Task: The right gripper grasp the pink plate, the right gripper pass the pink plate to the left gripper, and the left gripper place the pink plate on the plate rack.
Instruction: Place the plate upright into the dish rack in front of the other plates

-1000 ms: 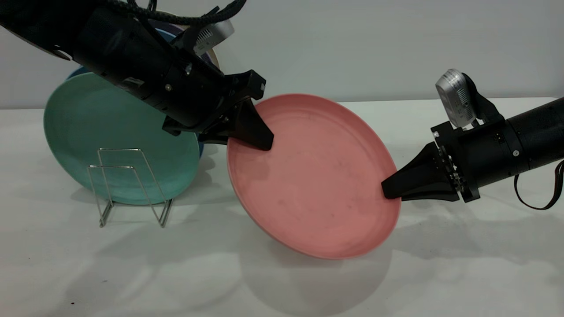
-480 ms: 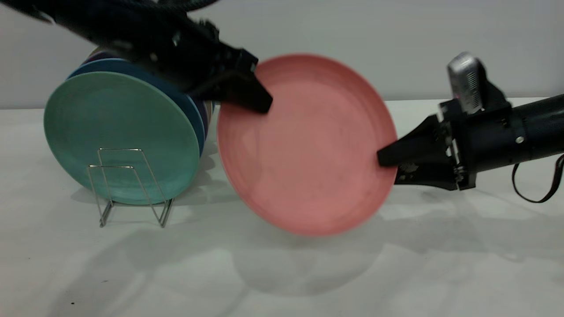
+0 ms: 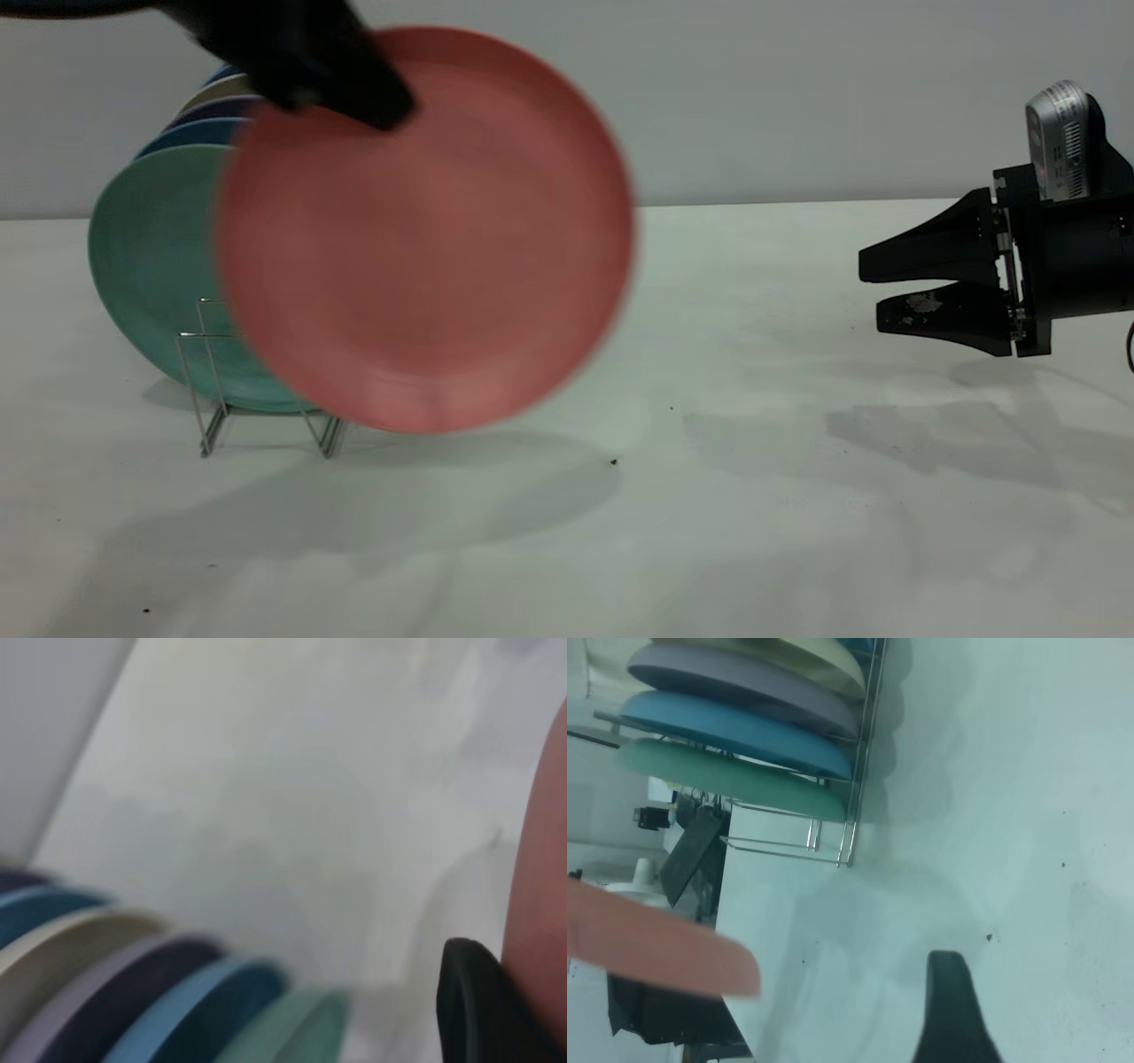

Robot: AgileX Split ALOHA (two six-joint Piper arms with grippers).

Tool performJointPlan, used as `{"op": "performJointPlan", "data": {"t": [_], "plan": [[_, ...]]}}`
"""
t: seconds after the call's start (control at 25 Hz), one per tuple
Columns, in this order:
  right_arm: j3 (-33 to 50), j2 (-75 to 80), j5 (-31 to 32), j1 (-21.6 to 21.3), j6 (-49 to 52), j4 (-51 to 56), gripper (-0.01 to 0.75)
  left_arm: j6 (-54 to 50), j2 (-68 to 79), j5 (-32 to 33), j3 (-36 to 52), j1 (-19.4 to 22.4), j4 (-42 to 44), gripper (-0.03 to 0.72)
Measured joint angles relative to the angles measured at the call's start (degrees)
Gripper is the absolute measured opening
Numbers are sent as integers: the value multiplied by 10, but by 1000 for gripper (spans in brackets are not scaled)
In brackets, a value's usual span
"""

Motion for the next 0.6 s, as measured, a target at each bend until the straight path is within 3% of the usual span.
{"op": "performJointPlan", "data": {"t": [0.24, 0.6], "plan": [[0, 0, 0, 0, 1, 3, 514, 64, -48, 55, 0, 60, 87, 90], [0, 0, 0, 0, 10, 4, 513, 244, -53, 57, 0, 121, 59, 90]]}}
